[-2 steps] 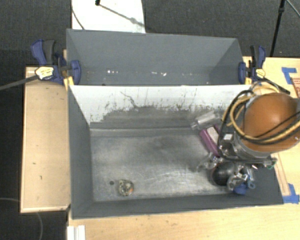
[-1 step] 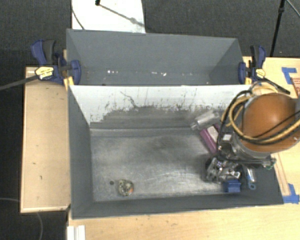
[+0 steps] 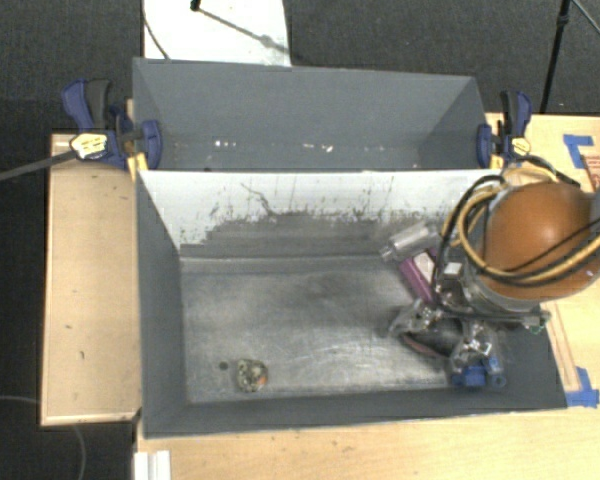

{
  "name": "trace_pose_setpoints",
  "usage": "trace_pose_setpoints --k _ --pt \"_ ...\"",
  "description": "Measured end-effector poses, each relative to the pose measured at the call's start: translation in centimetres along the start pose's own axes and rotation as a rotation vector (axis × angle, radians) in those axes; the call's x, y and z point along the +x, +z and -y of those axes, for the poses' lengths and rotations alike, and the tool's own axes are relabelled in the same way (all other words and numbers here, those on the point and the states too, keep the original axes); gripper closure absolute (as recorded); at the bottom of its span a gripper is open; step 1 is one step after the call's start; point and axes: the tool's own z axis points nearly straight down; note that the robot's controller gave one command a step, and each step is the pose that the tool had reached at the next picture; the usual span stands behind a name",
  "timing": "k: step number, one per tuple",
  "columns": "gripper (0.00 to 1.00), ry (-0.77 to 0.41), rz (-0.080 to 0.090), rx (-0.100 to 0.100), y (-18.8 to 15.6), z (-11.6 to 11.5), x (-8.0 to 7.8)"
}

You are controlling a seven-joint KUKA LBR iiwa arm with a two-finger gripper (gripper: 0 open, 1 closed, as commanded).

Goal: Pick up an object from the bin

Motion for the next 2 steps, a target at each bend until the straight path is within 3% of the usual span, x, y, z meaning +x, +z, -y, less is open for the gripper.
trace_pose_setpoints --k 1,2 --pt "0.00 0.023 0.005 -0.005 0.49 0.93 0.08" --pt "0.00 -0.035 0.013 -0.006 0.07 1.25 0.83"
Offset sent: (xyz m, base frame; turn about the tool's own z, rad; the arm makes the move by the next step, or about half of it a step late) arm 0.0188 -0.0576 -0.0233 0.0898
